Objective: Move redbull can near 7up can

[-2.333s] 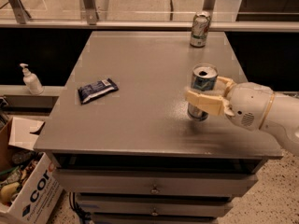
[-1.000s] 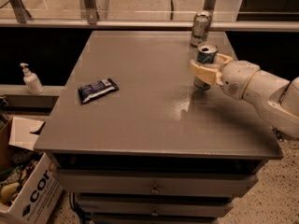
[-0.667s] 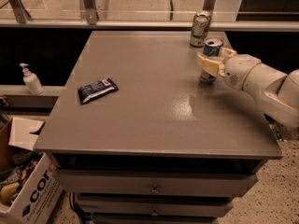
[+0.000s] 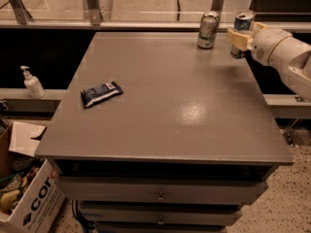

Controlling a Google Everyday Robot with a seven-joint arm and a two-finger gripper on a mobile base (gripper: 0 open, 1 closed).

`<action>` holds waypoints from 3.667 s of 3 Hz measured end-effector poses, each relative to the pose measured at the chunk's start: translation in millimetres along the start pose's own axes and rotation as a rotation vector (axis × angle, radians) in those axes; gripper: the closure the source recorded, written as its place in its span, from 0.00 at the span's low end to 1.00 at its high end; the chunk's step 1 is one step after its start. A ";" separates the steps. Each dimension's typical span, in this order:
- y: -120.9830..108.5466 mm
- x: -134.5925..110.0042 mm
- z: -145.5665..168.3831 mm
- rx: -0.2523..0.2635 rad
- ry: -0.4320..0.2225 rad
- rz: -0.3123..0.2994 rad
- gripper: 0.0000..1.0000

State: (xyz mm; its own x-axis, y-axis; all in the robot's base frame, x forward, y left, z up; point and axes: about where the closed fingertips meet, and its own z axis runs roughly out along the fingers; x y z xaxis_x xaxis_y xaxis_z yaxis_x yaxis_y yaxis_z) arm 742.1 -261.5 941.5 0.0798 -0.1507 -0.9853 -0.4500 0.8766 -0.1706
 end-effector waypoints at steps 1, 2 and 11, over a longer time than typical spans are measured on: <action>0.1 0.0 0.1 0.000 0.000 0.000 1.00; 5.4 5.5 4.6 0.003 0.011 0.016 1.00; -28.5 69.1 100.8 0.138 0.040 0.129 1.00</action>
Offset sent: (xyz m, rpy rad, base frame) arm 0.0032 0.0078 -0.0159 0.0207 0.0395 -0.0202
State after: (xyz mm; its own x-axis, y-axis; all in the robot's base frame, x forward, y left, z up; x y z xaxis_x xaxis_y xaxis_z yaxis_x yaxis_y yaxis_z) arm 850.1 -250.9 878.5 -0.0074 -0.0487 -0.9988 -0.3274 0.9439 -0.0436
